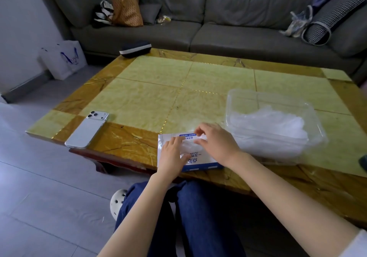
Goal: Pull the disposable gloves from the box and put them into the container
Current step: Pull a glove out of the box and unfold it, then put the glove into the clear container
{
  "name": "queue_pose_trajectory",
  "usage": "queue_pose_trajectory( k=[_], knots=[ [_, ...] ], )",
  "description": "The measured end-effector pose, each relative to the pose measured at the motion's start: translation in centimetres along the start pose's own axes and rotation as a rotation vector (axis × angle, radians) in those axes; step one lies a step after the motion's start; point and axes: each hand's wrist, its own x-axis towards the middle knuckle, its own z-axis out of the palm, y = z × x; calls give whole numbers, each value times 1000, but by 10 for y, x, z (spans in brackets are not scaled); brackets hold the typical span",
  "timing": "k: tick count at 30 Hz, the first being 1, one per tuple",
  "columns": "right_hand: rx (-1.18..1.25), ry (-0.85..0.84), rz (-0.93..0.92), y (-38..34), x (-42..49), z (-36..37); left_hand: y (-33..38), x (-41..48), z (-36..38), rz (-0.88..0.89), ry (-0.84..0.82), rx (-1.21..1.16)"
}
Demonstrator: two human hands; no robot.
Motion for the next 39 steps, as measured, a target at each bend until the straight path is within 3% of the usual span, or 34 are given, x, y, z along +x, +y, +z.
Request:
queue_pose_trajectory(
  k=[6, 14, 25, 33, 39],
  knots=[
    [-127, -73, 64, 7, -12, 20, 1, 1, -1, -5, -24, 28],
    [-120, -5, 92, 13, -8, 18, 2, 0, -2, -19, -36, -6],
    [-210, -81, 52, -12, 13, 35, 2, -2, 0, -4, -13, 9],
    [35, 168, 109, -6, 17, 11, 2, 0, -1, -5, -33, 48],
    [205, 466, 96, -4, 26, -20, 2, 0, -1, -7, -34, 60]
  ],
)
